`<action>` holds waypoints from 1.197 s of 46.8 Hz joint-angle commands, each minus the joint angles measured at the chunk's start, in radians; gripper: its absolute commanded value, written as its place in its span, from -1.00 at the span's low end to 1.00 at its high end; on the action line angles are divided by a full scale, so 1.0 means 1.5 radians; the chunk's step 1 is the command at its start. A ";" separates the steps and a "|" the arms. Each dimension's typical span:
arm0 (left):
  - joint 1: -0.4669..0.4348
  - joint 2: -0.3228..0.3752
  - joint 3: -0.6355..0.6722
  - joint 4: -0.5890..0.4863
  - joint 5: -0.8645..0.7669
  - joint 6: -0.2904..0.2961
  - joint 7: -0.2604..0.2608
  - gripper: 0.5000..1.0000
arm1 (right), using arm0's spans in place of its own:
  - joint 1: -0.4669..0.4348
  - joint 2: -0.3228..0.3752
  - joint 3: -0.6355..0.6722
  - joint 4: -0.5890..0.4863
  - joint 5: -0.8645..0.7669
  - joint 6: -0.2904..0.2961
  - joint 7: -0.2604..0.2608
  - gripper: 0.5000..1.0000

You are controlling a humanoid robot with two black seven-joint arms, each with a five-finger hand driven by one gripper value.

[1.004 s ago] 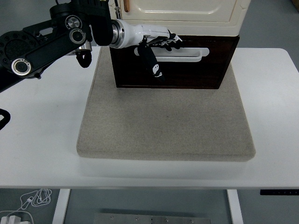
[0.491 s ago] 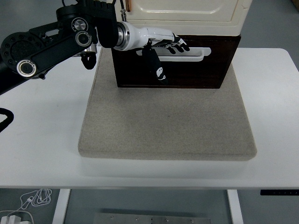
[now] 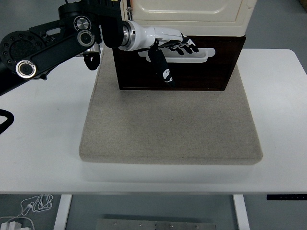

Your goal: Open the drawer under the combination cabinet

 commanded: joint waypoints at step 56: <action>0.007 -0.011 0.017 0.029 0.004 0.010 -0.001 1.00 | 0.000 0.000 0.000 0.000 0.001 0.000 0.000 0.71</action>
